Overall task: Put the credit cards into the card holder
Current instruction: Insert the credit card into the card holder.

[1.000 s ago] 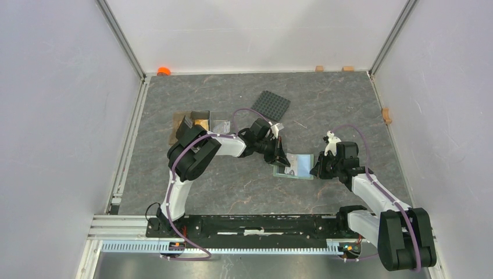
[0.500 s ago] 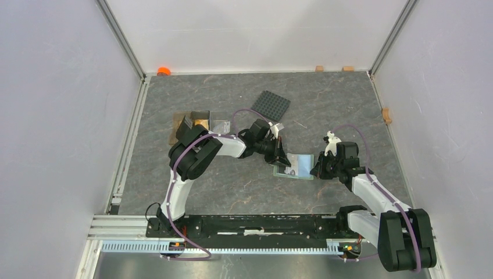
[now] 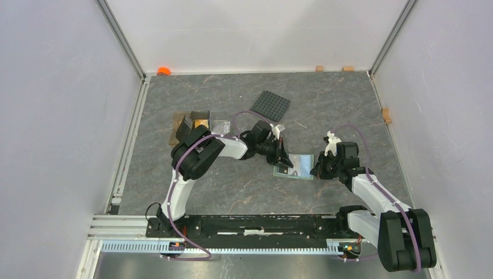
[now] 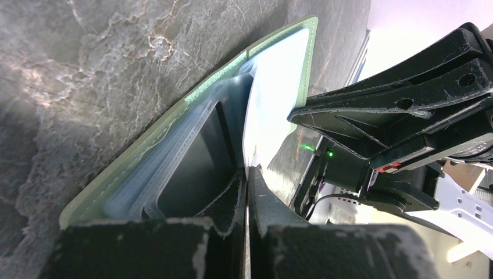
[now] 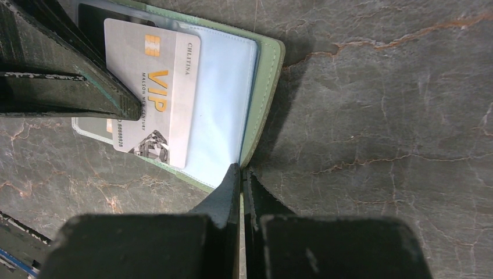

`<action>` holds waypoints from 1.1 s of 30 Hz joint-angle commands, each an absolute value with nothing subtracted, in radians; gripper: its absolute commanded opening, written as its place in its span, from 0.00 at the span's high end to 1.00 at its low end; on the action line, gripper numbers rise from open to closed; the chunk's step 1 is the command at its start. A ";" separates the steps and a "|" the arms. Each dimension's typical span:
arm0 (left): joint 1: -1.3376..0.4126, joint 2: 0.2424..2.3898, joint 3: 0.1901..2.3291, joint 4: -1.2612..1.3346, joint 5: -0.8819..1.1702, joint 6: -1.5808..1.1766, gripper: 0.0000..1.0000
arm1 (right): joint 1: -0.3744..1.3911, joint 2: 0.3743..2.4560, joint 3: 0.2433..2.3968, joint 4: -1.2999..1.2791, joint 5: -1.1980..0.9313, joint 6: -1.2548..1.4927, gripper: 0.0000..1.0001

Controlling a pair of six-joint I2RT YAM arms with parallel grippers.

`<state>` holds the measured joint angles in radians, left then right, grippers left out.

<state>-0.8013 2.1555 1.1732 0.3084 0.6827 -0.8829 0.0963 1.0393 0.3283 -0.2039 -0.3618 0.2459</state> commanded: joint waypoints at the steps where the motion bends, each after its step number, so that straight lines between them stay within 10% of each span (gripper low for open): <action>1: -0.823 2.210 1.157 0.261 0.605 -0.895 0.97 | 0.096 1.027 0.350 -0.239 -0.356 0.241 1.00; 20: -0.827 2.046 1.254 -0.111 0.334 -0.661 0.51 | 0.096 0.976 0.344 -0.252 -0.279 0.254 1.00; 33: -0.856 2.027 1.252 -0.102 0.375 -0.686 0.47 | 0.096 0.975 0.338 -0.242 -0.324 0.253 0.98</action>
